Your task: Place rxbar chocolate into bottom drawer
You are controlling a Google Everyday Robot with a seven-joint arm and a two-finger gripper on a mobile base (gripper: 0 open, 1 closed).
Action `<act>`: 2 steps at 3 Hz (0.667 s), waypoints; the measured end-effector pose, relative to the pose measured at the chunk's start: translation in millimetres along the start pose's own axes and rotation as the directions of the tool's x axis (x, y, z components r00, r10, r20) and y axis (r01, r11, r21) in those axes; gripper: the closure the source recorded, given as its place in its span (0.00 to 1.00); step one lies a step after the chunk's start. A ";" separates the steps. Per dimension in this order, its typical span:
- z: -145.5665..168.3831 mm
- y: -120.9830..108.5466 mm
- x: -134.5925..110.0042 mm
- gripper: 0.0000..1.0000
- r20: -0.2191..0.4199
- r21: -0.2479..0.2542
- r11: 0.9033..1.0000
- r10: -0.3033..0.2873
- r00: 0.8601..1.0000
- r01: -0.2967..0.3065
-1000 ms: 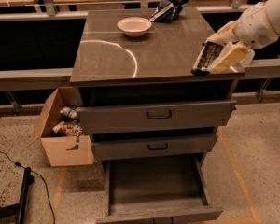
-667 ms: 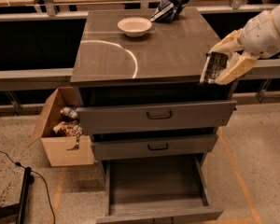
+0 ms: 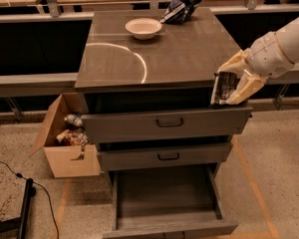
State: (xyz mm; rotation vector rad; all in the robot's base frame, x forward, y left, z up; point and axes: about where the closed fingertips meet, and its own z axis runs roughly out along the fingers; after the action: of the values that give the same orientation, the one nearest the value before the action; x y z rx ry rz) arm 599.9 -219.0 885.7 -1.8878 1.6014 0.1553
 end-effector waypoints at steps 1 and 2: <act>-2.6 14.8 -8.3 1.00 -0.043 -0.024 1.000 0.018 0.999 -0.020; 19.2 54.1 -7.9 1.00 -0.014 -0.038 0.997 0.065 0.998 -0.066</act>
Offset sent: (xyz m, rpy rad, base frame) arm -0.1057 0.0275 -0.1243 0.0360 0.2123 -0.0550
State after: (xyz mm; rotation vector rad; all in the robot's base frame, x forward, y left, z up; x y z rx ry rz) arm 554.2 -204.3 853.1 -1.8694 1.6810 0.2045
